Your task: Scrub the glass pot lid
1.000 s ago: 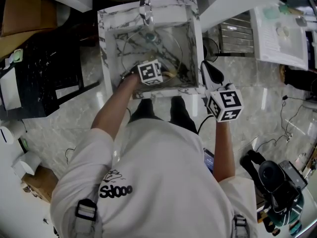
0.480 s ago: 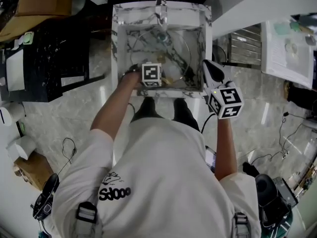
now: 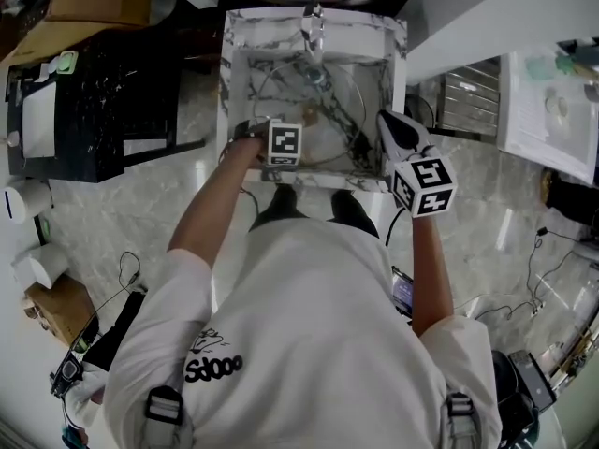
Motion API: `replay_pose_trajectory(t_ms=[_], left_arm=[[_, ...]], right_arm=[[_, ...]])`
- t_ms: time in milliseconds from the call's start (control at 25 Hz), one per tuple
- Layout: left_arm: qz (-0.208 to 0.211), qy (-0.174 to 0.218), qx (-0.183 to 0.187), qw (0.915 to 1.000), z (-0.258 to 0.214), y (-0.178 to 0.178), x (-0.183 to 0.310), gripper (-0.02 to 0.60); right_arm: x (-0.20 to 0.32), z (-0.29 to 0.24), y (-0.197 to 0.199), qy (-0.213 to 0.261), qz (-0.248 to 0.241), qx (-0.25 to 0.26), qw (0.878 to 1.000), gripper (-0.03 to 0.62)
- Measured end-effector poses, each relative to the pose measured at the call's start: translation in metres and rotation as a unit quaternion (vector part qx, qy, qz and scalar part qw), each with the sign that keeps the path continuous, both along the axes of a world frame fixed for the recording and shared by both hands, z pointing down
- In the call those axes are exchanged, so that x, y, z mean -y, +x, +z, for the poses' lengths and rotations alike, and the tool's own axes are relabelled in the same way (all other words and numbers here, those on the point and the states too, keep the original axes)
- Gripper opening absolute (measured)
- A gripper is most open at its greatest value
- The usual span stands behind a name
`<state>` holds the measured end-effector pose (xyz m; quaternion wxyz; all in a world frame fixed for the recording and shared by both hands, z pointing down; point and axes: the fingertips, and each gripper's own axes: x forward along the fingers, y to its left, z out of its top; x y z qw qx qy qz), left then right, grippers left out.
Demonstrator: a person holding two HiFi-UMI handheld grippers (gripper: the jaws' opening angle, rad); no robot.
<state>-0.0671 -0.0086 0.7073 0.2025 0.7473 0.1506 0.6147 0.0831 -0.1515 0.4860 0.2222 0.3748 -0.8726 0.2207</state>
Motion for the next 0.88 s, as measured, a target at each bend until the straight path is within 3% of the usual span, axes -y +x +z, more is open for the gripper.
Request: replay_pose_trajectory(t_ms=[160, 640, 880], left_arm=[[0.006, 0.009, 0.032, 0.9994, 0.002, -0.014, 0.006, 0.055], [-0.005, -0.015, 0.123, 0.9923, 0.008, -0.049, 0.021, 0.055], [-0.074, -0.006, 0.151, 0.9857, 0.013, -0.055, 0.043, 0.055]], right_arm=[[0.007, 0.002, -0.006, 0.000, -0.017, 0.000, 1.000, 0.003], [0.018, 0.004, -0.013, -0.003, -0.023, 0.003, 1.000, 0.003], [0.019, 0.007, -0.012, -0.007, -0.017, 0.005, 1.000, 0.003]])
